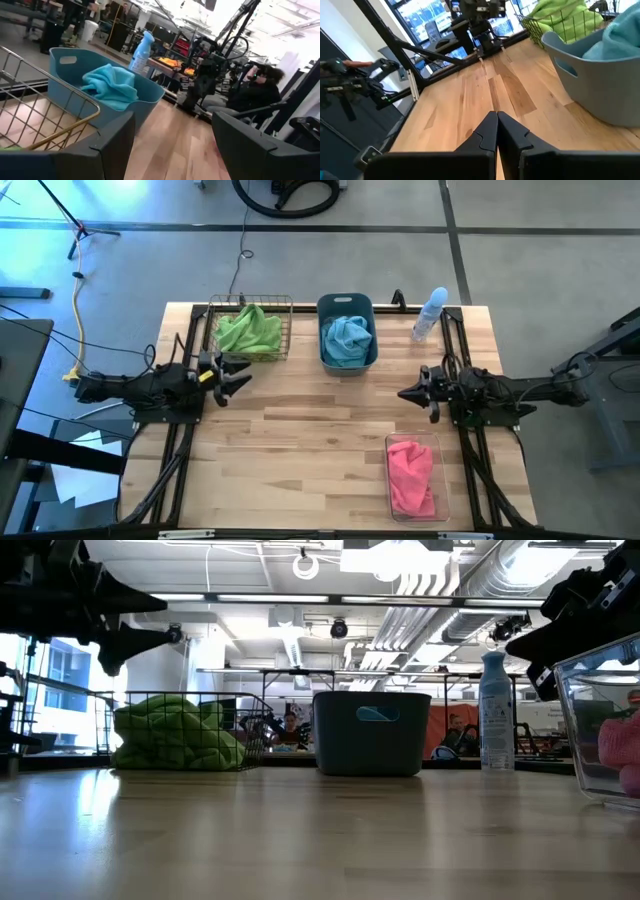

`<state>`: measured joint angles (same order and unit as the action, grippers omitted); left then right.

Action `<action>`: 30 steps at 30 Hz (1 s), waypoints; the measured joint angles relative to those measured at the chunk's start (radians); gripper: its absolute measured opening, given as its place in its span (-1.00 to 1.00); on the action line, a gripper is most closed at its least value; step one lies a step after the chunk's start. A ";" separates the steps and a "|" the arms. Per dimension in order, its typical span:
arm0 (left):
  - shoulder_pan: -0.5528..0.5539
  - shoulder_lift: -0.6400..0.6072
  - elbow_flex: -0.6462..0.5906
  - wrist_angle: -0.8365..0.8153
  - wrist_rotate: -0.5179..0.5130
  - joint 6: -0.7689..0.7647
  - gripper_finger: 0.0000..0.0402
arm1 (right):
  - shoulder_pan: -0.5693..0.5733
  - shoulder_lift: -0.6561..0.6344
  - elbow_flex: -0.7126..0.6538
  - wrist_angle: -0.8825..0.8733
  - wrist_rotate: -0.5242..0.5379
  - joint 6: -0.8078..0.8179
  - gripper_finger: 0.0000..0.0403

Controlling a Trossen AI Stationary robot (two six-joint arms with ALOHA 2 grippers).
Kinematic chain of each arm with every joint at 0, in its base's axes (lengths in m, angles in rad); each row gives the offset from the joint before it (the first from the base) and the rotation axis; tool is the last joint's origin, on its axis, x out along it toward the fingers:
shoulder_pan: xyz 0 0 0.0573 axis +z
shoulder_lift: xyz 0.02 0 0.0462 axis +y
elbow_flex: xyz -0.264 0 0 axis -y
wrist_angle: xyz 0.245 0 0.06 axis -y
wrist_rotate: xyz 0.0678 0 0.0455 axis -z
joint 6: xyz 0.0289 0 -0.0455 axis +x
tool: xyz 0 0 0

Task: Sort microfiber towel by color & place in baskets
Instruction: Return to Home Position

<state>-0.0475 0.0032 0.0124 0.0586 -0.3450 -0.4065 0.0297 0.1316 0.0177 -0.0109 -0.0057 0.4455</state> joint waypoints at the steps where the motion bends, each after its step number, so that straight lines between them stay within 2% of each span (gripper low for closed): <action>1: 0.000 0.000 0.000 0.000 0.003 -0.001 0.25 | 0.003 -0.012 0.000 0.000 0.000 0.000 -1.00; 8: 0.000 0.000 0.000 -0.002 0.004 -0.008 0.25 | 0.006 -0.132 0.000 0.005 0.000 0.000 -1.00; 30: -0.001 0.000 0.000 -0.001 0.010 -0.010 0.25 | 0.040 -0.121 0.000 0.004 0.003 -0.001 -1.00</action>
<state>-0.0486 0.0035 0.0124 0.0574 -0.3347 -0.4160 0.0700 0.0104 0.0181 -0.0071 -0.0029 0.4450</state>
